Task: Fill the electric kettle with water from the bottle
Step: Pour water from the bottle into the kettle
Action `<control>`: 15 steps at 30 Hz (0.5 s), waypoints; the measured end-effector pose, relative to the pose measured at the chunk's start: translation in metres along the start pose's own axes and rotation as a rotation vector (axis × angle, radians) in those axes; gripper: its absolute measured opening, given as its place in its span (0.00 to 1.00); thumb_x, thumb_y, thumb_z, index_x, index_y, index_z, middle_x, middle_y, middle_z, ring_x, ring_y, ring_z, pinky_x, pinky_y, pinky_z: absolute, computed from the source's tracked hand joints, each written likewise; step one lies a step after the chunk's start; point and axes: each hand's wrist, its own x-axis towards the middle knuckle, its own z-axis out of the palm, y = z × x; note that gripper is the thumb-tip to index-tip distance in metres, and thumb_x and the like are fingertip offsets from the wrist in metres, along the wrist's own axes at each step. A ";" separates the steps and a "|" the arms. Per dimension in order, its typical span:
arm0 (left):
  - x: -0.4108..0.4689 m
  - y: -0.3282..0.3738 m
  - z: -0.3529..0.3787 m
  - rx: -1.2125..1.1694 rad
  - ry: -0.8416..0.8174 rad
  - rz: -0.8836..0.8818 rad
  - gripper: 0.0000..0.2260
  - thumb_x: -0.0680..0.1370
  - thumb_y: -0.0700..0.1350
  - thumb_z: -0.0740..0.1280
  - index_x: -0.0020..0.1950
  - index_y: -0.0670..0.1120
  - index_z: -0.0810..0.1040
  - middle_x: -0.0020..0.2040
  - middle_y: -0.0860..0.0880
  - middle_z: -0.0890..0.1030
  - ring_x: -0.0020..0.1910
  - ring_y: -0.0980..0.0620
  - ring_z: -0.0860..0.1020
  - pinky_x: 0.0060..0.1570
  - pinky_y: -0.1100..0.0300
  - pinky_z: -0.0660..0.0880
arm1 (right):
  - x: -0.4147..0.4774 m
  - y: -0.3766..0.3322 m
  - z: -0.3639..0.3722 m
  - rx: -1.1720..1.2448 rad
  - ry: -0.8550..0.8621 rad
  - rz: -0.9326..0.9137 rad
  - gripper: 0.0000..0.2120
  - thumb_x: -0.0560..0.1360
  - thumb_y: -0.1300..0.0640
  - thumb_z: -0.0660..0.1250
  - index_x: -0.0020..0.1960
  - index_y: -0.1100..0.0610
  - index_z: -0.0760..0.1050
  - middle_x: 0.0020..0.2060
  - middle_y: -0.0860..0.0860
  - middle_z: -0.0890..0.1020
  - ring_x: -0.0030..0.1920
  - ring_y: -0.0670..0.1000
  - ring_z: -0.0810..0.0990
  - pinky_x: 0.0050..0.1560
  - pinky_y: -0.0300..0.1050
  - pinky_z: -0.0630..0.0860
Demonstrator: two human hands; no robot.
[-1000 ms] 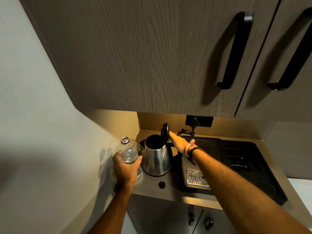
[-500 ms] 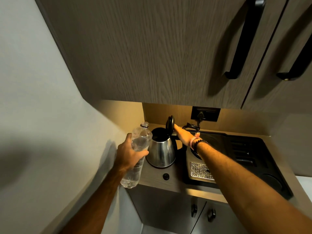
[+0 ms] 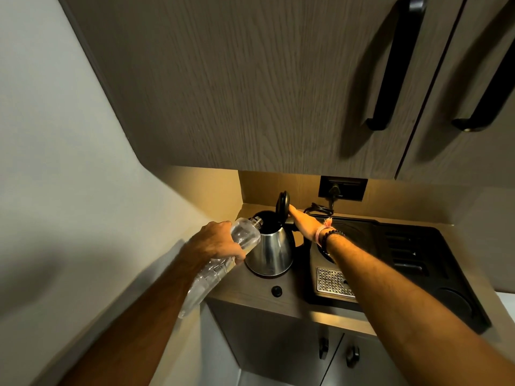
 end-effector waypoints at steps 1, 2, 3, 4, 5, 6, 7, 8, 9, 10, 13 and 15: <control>-0.001 0.002 -0.002 0.009 0.000 -0.010 0.39 0.54 0.58 0.77 0.63 0.49 0.71 0.50 0.49 0.77 0.47 0.47 0.77 0.47 0.52 0.79 | 0.000 0.000 0.000 -0.001 0.003 0.000 0.49 0.69 0.21 0.36 0.78 0.46 0.67 0.78 0.52 0.69 0.81 0.61 0.59 0.72 0.74 0.29; -0.001 0.003 -0.004 0.018 0.001 -0.018 0.39 0.54 0.57 0.77 0.63 0.49 0.72 0.50 0.49 0.77 0.47 0.47 0.77 0.46 0.53 0.78 | 0.000 0.000 0.000 -0.005 0.007 -0.003 0.48 0.70 0.22 0.36 0.77 0.46 0.68 0.78 0.52 0.69 0.81 0.61 0.60 0.72 0.73 0.28; -0.001 0.004 -0.005 0.029 0.000 -0.024 0.38 0.55 0.57 0.77 0.63 0.49 0.72 0.50 0.49 0.77 0.48 0.47 0.77 0.45 0.54 0.78 | -0.001 0.001 0.000 -0.009 0.012 -0.005 0.48 0.70 0.21 0.36 0.77 0.45 0.68 0.78 0.51 0.70 0.80 0.61 0.60 0.72 0.73 0.28; -0.002 0.005 -0.005 0.040 -0.005 -0.026 0.38 0.55 0.57 0.77 0.63 0.48 0.73 0.50 0.49 0.77 0.48 0.47 0.77 0.43 0.55 0.77 | 0.000 0.001 0.000 -0.010 0.014 -0.007 0.48 0.69 0.21 0.36 0.76 0.45 0.69 0.78 0.51 0.70 0.80 0.61 0.61 0.72 0.73 0.29; -0.002 0.006 -0.005 0.051 -0.011 -0.028 0.38 0.56 0.56 0.77 0.63 0.48 0.73 0.50 0.49 0.77 0.48 0.47 0.77 0.42 0.56 0.76 | 0.000 0.001 0.000 -0.003 0.008 -0.008 0.49 0.69 0.21 0.37 0.76 0.45 0.69 0.77 0.51 0.70 0.80 0.61 0.62 0.74 0.74 0.31; -0.003 0.007 -0.006 0.064 -0.014 -0.032 0.38 0.56 0.56 0.78 0.64 0.48 0.73 0.50 0.49 0.76 0.48 0.47 0.77 0.41 0.56 0.75 | 0.000 0.001 0.000 0.012 -0.006 -0.011 0.49 0.68 0.20 0.37 0.76 0.46 0.69 0.77 0.52 0.71 0.80 0.61 0.62 0.76 0.74 0.34; -0.003 0.009 -0.006 0.077 -0.015 -0.037 0.38 0.56 0.56 0.78 0.64 0.48 0.72 0.50 0.49 0.76 0.49 0.47 0.76 0.41 0.56 0.75 | 0.001 0.001 0.000 0.022 -0.018 -0.012 0.49 0.68 0.20 0.38 0.76 0.46 0.69 0.77 0.52 0.71 0.79 0.61 0.63 0.76 0.74 0.37; -0.004 0.010 -0.007 0.089 -0.015 -0.043 0.38 0.57 0.56 0.78 0.64 0.47 0.72 0.51 0.48 0.77 0.49 0.47 0.76 0.42 0.55 0.75 | 0.001 0.001 0.000 0.025 -0.019 -0.010 0.48 0.70 0.21 0.38 0.76 0.46 0.69 0.77 0.52 0.71 0.79 0.61 0.63 0.77 0.73 0.36; -0.004 0.011 -0.008 0.103 -0.014 -0.046 0.38 0.56 0.56 0.78 0.64 0.47 0.73 0.52 0.48 0.77 0.50 0.46 0.76 0.43 0.55 0.76 | 0.001 0.001 0.000 0.021 -0.008 -0.003 0.46 0.72 0.22 0.38 0.76 0.46 0.69 0.77 0.52 0.71 0.79 0.60 0.63 0.76 0.72 0.33; -0.004 0.012 -0.009 0.116 -0.014 -0.045 0.38 0.56 0.56 0.78 0.63 0.46 0.73 0.52 0.47 0.78 0.50 0.46 0.76 0.44 0.55 0.77 | 0.000 0.001 0.000 0.015 0.005 0.006 0.45 0.73 0.23 0.37 0.76 0.46 0.69 0.77 0.52 0.71 0.79 0.61 0.62 0.74 0.72 0.31; -0.005 0.015 -0.011 0.128 -0.009 -0.036 0.38 0.55 0.57 0.77 0.62 0.46 0.74 0.51 0.47 0.77 0.50 0.46 0.77 0.41 0.55 0.76 | -0.002 0.001 0.001 -0.021 0.017 0.000 0.44 0.73 0.24 0.37 0.77 0.45 0.67 0.78 0.52 0.69 0.80 0.62 0.60 0.72 0.72 0.30; -0.006 0.016 -0.013 0.121 0.001 -0.033 0.39 0.54 0.57 0.77 0.62 0.46 0.74 0.51 0.47 0.76 0.49 0.46 0.76 0.40 0.56 0.75 | -0.003 -0.001 0.000 -0.051 0.015 -0.027 0.43 0.73 0.25 0.36 0.78 0.43 0.64 0.79 0.53 0.67 0.80 0.62 0.60 0.72 0.74 0.32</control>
